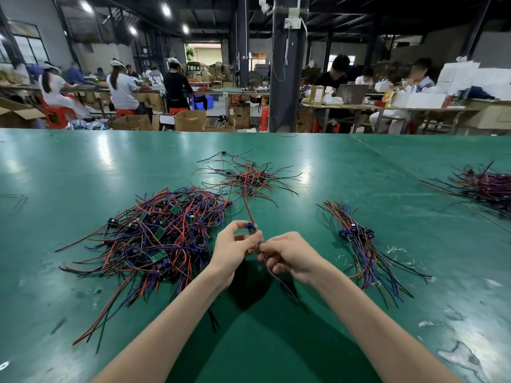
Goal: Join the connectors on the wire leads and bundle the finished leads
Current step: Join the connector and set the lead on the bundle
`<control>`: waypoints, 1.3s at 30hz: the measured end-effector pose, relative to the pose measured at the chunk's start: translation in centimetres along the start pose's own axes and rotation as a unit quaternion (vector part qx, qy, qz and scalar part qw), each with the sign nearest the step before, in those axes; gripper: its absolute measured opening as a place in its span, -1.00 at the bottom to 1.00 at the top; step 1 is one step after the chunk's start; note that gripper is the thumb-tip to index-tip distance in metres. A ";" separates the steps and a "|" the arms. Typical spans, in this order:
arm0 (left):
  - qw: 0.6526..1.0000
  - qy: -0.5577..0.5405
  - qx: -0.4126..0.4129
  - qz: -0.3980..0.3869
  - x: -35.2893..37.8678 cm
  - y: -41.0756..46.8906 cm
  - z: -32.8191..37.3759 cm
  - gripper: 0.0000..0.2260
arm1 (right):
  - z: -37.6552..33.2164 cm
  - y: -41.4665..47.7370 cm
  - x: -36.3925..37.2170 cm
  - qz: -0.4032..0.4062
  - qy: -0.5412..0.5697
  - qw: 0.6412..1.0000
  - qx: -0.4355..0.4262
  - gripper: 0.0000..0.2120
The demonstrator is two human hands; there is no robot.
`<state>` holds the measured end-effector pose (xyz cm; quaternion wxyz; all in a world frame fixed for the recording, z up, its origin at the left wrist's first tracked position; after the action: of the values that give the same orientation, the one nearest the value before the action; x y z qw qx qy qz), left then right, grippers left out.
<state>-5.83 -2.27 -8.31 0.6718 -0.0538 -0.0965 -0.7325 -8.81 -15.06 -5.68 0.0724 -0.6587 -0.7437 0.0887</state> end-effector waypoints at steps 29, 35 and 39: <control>0.996 0.053 0.042 0.052 -0.1 1.0 -1.1 -0.86 | 1.4 -6.8 -0.3 0.034 -0.068 0.992 0.099 -0.89; 0.996 0.068 0.041 0.040 0.0 0.9 -1.2 -0.86 | 2.1 -8.2 -0.4 0.065 -0.026 0.993 0.091 -0.85; 0.996 0.069 0.040 0.041 -0.2 0.9 -1.1 -0.87 | 2.3 -8.7 -0.2 0.068 -0.014 0.994 0.089 -0.89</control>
<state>-4.84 -2.36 -9.37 0.7080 0.0199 -0.0770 -0.7018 -17.69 -16.33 -5.95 0.1144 -0.6973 -0.6872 0.1686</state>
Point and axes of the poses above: each hand's wrist, its own y-axis towards the middle knuckle, its own x-axis out of the palm, z = x × y, the point moved 1 cm from there along y, towards the middle knuckle
